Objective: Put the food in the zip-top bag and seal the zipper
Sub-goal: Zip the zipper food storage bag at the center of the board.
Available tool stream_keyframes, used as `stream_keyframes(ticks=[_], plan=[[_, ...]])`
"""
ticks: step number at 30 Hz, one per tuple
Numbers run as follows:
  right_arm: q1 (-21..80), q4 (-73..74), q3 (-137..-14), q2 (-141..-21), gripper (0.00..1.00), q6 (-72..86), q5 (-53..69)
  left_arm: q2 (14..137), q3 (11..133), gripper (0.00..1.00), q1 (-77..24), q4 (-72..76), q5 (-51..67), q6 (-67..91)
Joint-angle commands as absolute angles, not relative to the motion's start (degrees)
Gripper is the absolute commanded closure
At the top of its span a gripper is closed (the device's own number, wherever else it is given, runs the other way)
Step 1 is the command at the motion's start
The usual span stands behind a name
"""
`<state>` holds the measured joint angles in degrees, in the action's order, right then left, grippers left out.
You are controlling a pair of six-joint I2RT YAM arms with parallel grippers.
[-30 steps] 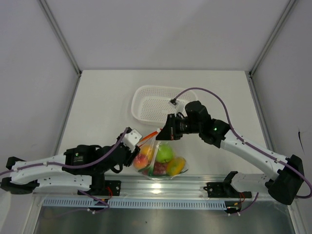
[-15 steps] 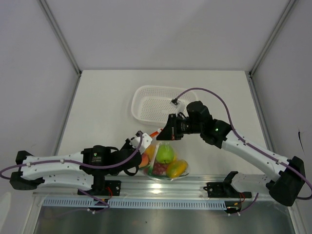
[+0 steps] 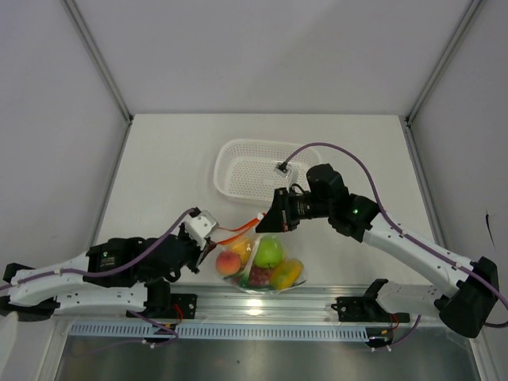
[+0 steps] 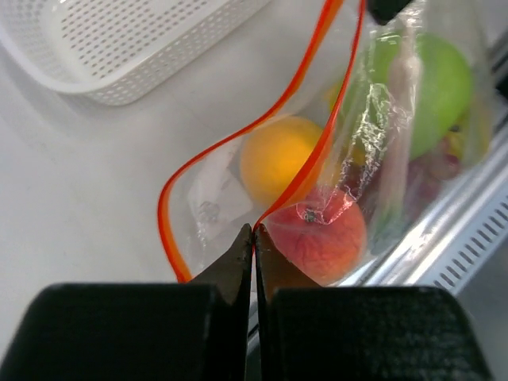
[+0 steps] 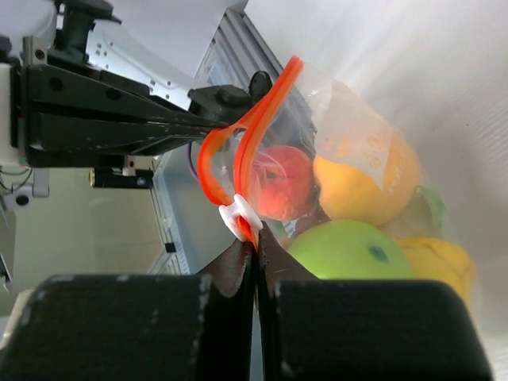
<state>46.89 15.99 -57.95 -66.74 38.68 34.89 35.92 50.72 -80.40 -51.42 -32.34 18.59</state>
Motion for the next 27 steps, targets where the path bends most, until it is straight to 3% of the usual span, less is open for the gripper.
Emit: stream_keyframes(ticks=[1,7,11,12,15,22,26,27], plan=[[46.50,13.97,-59.68,-65.65,1.00,34.63,40.86,33.14,51.42,0.99,-79.28,-46.41,-21.73,13.37],[46.06,14.06,-59.41,-66.71,1.00,31.47,43.59,34.10,51.06,0.99,-78.84,-46.75,-9.67,10.46],[45.53,15.38,-59.33,-67.50,1.00,29.80,43.95,33.49,52.03,0.65,-78.84,-46.50,-12.56,10.81],[45.35,15.64,-59.15,-67.59,1.00,29.53,43.86,33.23,52.29,0.47,-78.84,-46.23,-13.53,10.90],[45.26,15.82,-58.71,-67.59,1.00,28.92,43.95,32.87,53.87,0.17,-78.92,-45.71,-20.72,11.34],[45.35,16.08,-58.54,-67.41,1.00,28.04,45.35,38.75,57.91,0.13,-78.84,-36.84,-27.51,7.83],[45.53,17.66,-58.54,-66.89,1.00,26.11,45.61,43.94,59.41,0.35,-77.09,-31.65,-22.27,6.77],[45.53,17.84,-58.36,-66.54,1.00,25.23,45.62,44.38,59.59,0.36,-76.21,-29.55,-20.50,6.94]])
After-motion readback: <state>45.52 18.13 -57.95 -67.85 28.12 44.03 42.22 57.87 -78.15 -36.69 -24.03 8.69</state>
